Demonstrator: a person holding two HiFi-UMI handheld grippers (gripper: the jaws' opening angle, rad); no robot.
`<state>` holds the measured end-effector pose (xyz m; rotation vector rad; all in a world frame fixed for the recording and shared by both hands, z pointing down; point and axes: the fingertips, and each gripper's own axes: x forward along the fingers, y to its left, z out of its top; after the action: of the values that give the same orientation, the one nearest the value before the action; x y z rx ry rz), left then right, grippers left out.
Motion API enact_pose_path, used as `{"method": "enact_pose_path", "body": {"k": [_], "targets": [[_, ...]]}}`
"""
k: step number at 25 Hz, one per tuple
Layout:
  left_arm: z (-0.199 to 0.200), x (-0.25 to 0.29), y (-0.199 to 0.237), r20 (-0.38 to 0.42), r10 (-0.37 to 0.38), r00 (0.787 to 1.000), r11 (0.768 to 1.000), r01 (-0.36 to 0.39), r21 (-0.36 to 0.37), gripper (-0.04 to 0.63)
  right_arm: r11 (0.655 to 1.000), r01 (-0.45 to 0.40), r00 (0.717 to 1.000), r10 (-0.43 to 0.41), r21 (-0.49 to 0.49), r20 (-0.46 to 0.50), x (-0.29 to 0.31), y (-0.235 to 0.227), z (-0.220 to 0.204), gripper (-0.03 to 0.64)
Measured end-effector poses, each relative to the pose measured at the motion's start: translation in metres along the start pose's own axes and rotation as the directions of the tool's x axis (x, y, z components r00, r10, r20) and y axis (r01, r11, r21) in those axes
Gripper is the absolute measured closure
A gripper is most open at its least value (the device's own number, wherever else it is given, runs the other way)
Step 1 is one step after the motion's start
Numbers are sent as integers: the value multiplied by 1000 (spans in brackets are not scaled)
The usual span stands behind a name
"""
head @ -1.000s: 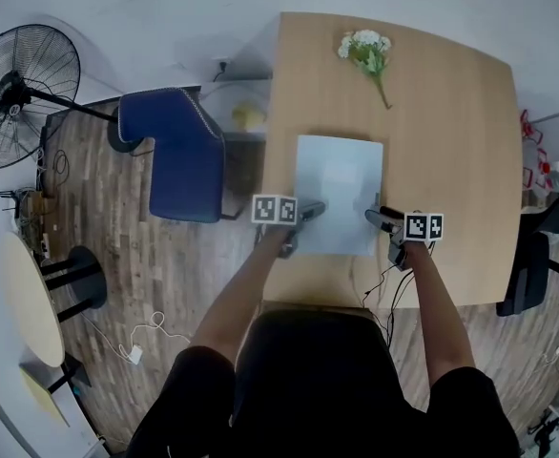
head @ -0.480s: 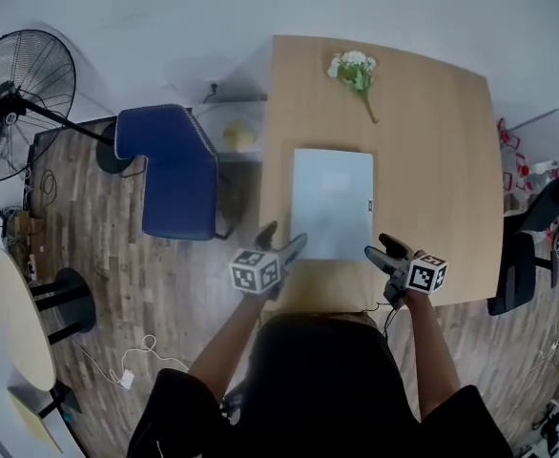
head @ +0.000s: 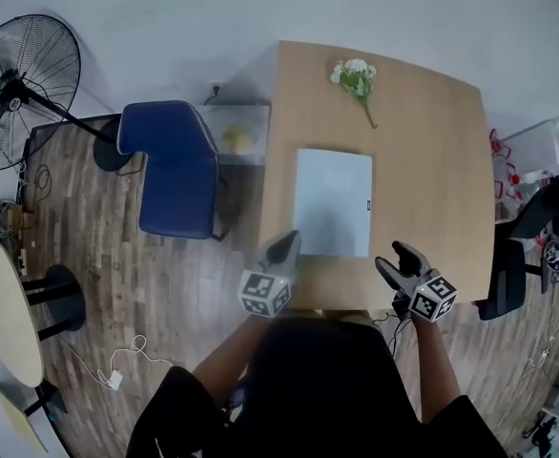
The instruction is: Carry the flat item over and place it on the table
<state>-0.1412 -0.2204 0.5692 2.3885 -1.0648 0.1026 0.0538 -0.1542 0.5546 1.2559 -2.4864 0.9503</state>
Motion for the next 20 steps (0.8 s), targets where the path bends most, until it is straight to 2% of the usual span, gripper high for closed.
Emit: {"method": "enact_pose_path", "body": {"k": [2,5,9,10,12,14,18,20], "targets": [[9,-6,-5,10,9,1000,999,-10,42,597,1000,-7,1000,7,3,28,-1,2,4,341],[15,-13,-15,17,43,999,997,-44,58,597,1000,-2,998,2,-12,69,-8,-2,12,372],[19,-21,-53,39,80,996,991,-84,105,595,997,65,988,-60,-29,140,-39,-21,25,398],[19,-21,-65,48,89,995,988,-94,121,597,996,78,985,-72,-36,156,-50,-27,27,422],[18,-19,-89,73,112,991,982,-122,143,597,994,95,978,-83,-58,190,-73,-36,30,521],[18,-13,-109,104,137,985,977,-152,149,597,990,114,970,-91,-88,227,-94,-46,33,576],[14,8,-141,136,193,972,963,-214,162,597,975,188,946,-148,-118,289,-142,-78,37,617],[13,16,-159,133,199,971,960,-220,171,595,966,218,934,-165,-138,317,-166,-89,40,617]]}}
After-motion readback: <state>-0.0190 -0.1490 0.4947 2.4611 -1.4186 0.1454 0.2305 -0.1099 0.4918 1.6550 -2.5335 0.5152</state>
